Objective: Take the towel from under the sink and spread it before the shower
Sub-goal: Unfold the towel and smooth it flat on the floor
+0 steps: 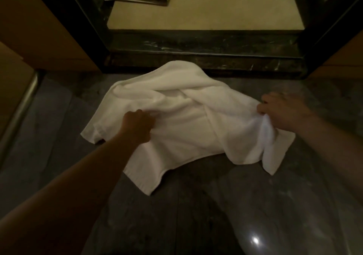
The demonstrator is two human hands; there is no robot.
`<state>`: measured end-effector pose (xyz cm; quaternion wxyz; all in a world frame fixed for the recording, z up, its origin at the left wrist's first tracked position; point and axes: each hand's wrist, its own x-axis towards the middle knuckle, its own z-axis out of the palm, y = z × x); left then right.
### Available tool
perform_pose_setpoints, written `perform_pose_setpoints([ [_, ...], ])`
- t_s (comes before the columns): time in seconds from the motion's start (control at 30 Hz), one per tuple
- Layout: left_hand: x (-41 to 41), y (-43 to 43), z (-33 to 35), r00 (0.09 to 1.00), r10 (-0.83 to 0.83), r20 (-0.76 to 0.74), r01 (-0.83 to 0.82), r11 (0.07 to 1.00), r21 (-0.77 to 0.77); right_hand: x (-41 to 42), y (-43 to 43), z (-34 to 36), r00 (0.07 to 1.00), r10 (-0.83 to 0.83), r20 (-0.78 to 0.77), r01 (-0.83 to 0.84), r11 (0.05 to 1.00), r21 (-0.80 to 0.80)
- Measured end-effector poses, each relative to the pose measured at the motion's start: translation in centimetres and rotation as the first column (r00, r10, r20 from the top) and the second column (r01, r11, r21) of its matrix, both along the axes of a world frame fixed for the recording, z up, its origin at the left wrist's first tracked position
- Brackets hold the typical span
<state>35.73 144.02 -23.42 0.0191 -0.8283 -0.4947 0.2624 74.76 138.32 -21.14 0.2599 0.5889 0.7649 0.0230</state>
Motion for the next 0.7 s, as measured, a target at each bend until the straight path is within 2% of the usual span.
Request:
perform_pose_setpoints([
  [0.07,1.5,-0.3,0.0,0.999,0.004,0.041,-0.004,1.000,0.002,-0.6,0.1,-0.2,1.000,0.017,-0.017,-0.016,0.998,0.064],
  [0.13,3.3,-0.9,-0.1,0.989,0.005,0.149,-0.002,1.000,-0.018,-1.5,0.2,-0.2,0.996,0.053,-0.065,-0.044,0.991,0.127],
  [0.23,5.8,-2.1,-0.8,0.966,-0.073,0.250,0.081,0.997,-0.019,-3.7,0.0,-0.3,0.962,0.196,-0.193,-0.163,0.972,0.172],
  [0.33,8.0,-3.4,-1.8,0.941,-0.091,0.325,0.105,0.994,-0.027,-6.2,-0.6,-0.8,0.893,0.358,-0.274,-0.336,0.934,0.125],
  [0.43,9.6,-4.6,-2.4,0.907,-0.081,0.414,0.113,0.992,-0.052,-8.2,-1.4,-2.0,0.860,0.419,-0.292,-0.427,0.903,0.039],
  [0.57,10.1,-5.4,-2.4,0.899,-0.138,0.415,0.164,0.986,-0.029,-8.6,-1.6,-3.2,0.885,0.417,-0.208,-0.422,0.906,0.025],
  [0.7,9.9,-5.2,-2.1,0.918,-0.152,0.365,0.168,0.986,-0.010,-7.8,-1.4,-3.5,0.905,0.373,-0.202,-0.369,0.928,0.059],
])
